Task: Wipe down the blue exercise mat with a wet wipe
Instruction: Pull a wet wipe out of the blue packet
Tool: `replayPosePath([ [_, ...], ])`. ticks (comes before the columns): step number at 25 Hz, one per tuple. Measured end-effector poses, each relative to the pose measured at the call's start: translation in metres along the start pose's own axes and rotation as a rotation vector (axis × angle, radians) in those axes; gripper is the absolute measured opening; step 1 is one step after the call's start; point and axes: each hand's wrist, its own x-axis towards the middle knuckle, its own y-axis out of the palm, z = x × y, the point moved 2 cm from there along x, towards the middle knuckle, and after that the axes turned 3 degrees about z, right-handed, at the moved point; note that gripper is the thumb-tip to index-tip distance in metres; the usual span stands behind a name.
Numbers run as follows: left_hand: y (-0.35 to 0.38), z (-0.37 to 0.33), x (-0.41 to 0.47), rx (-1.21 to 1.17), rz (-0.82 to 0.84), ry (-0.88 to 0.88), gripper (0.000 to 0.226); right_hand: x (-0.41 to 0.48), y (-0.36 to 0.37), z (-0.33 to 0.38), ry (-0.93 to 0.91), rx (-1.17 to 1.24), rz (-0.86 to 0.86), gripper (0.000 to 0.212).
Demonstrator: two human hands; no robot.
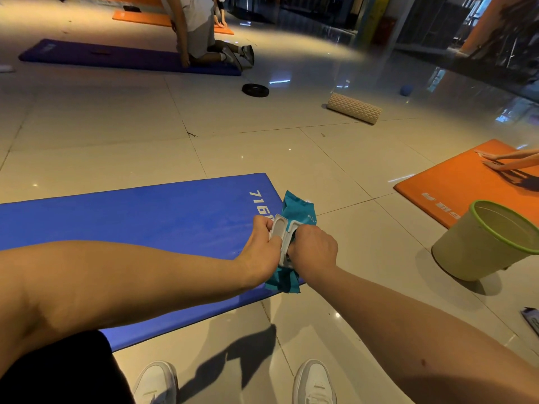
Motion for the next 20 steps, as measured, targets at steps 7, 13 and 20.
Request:
replayPosePath([
  [7, -0.004, 0.007, 0.006, 0.009, -0.009, -0.025, 0.007, 0.001, 0.002, -0.003, -0.078, 0.048, 0.022, 0.011],
  [13, -0.009, 0.012, 0.006, -0.038, -0.028, -0.07, 0.007, -0.004, 0.003, -0.017, -0.023, 0.635, 0.096, 0.008],
  [20, -0.014, 0.011, 0.007, -0.034, -0.043, -0.059, 0.01, -0.008, 0.0, -0.026, 0.014, 0.846, 0.073, 0.008],
])
